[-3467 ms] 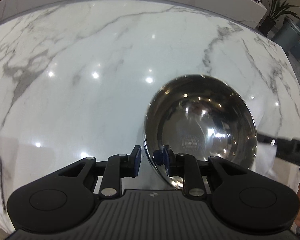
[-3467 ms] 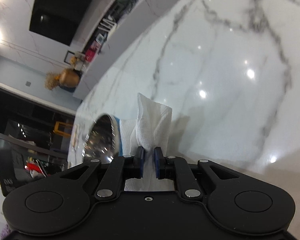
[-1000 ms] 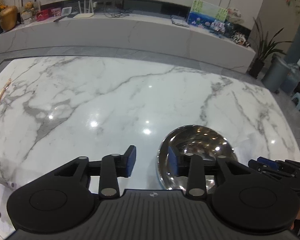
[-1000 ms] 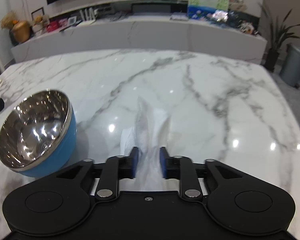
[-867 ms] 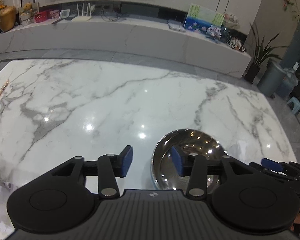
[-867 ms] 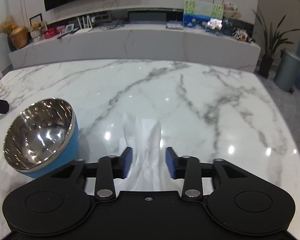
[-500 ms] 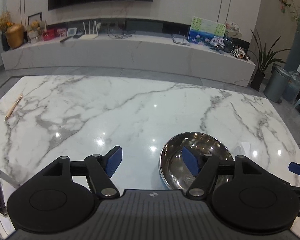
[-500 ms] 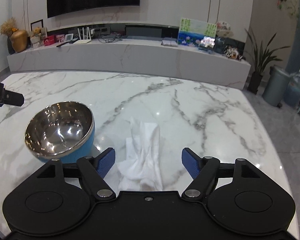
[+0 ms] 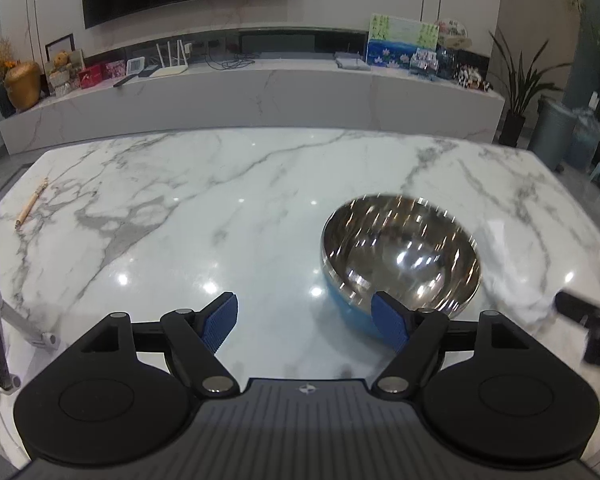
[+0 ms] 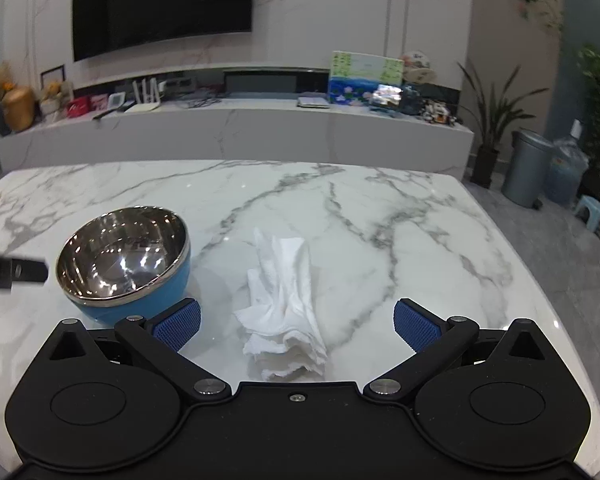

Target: Clean bowl

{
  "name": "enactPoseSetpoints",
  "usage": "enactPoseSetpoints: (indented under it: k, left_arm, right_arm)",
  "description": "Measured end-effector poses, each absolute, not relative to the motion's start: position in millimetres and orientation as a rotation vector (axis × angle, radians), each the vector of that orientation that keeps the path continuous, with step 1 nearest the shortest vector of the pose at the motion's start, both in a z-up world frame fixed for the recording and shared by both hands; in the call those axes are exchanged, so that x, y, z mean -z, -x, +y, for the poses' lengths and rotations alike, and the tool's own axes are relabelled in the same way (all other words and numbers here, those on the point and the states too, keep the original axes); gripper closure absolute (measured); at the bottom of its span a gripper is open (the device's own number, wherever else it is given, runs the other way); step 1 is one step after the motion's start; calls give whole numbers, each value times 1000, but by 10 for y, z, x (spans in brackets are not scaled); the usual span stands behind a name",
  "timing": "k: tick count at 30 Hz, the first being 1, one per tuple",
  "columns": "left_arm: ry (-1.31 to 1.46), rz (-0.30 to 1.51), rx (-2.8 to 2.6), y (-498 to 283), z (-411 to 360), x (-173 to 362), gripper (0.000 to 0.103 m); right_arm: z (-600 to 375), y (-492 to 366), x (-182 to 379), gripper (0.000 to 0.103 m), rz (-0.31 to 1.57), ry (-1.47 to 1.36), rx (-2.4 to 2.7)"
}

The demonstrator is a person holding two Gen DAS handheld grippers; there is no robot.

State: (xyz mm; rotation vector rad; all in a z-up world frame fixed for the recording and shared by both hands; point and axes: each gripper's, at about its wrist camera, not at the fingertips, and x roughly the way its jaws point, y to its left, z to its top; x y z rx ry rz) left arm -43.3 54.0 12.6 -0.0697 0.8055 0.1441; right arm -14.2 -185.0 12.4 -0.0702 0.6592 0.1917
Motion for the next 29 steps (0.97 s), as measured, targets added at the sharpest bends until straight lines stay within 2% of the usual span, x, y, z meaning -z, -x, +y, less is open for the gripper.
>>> enactPoseSetpoints:
  k: [6, 9, 29]
  left_arm:
    - [79, 826, -136, 442, 591, -8, 24]
    - [76, 832, -135, 430, 597, 12, 13]
    - [69, 855, -137, 482, 578, 101, 13]
  right_arm:
    - [-1782, 128, -61, 0, 670, 76, -194]
    - [-1736, 124, -35, 0, 674, 83, -198]
    - [-1664, 119, 78, 1, 698, 93, -208]
